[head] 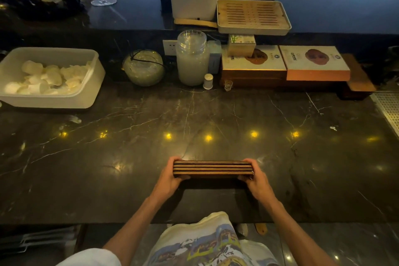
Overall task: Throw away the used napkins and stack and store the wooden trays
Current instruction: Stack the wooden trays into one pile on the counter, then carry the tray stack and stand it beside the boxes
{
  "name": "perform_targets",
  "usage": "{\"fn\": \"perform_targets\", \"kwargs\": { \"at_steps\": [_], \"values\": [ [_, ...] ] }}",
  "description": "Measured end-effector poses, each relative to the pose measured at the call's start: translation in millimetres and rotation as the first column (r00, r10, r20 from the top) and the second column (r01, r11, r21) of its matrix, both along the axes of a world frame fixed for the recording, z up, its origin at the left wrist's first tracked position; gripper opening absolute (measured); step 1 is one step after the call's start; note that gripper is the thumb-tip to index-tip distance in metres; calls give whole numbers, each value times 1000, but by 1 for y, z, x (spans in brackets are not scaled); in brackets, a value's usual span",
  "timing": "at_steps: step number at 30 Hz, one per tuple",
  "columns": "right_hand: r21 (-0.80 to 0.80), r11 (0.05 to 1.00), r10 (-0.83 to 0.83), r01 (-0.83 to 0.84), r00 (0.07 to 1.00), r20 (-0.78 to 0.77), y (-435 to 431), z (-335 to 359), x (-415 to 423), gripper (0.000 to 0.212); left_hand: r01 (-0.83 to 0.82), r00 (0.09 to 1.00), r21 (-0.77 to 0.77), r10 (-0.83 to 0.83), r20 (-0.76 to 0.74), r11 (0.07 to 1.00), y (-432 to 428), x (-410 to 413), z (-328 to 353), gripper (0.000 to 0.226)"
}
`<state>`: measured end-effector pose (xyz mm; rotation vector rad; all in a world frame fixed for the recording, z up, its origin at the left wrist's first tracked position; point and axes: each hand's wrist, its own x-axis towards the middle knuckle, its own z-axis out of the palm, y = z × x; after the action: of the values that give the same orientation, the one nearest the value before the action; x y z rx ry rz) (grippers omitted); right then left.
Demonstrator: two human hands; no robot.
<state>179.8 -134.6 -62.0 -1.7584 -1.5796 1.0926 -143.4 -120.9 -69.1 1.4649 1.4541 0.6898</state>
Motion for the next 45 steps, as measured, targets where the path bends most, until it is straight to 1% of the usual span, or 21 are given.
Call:
{"fn": "perform_targets", "kwargs": {
  "at_steps": [2,4,7,12,15,18,20,22,27,29,31,33,34,35,37,38,40,42,44,45],
  "values": [
    [33,999,15,-16,1000,17,-1,-2,1,58,3,1000,37,-3,14,999,-2,2,2,50],
    [37,999,28,-28,1000,14,-1,-6,2,52,-7,1000,38,6,20,999,-5,2,2,51],
    [13,1000,14,-14,1000,-18,-2,-12,1,46,-19,999,0,19,29,1000,-9,0,-1,55],
    [-33,999,23,-24,999,-36,1,-12,2,48,59,997,-83,-54,59,995,-7,-5,-13,56],
    [-77,997,12,-20,995,-102,7,-5,2,54,97,994,-131,-91,54,987,3,-7,-14,57],
    [-175,984,-22,-20,972,-233,15,2,6,55,131,990,-245,-113,84,961,17,-8,-8,63],
    [-248,967,-22,-57,952,-306,18,4,9,56,120,986,-356,-70,151,927,20,-10,-4,59],
    [-324,944,-58,-63,935,-350,17,4,12,56,93,982,-418,-14,187,904,15,-10,-6,53],
    [-501,865,-185,-22,915,-360,6,4,17,48,39,953,-558,137,271,829,0,-5,-17,50],
    [-542,840,-219,-14,906,-363,0,8,18,46,53,940,-586,158,303,809,-2,-2,-19,50],
    [-573,820,-270,20,895,-355,-10,15,21,48,76,905,-610,203,375,788,-2,5,-15,50],
    [-602,795,-373,72,842,-391,-25,21,26,52,80,842,-646,295,451,759,2,14,-10,48],
    [-617,779,-454,110,777,-436,-35,23,29,54,89,817,-657,322,478,749,7,18,-6,48],
    [-631,761,-543,153,682,-490,-47,26,32,56,108,806,-662,325,495,742,12,24,-2,49],
    [-644,734,-654,214,478,-586,-71,32,37,60,179,807,-647,266,528,741,25,41,13,47],
    [-649,728,-673,220,408,-617,-83,35,41,60,212,814,-631,222,536,746,31,55,26,44],
    [-644,730,-682,229,310,-663,-107,42,53,57,265,835,-583,119,537,768,40,89,56,40],
    [-634,721,-693,280,274,-667,-127,47,71,51,304,846,-534,33,532,789,45,130,84,43],
    [-604,707,-705,367,303,-641,-136,55,95,54,343,848,-491,-40,528,800,42,175,107,49],
    [-584,695,-714,419,313,-626,-139,58,110,56,347,846,-478,-49,531,807,36,200,117,48]
  ]
}}
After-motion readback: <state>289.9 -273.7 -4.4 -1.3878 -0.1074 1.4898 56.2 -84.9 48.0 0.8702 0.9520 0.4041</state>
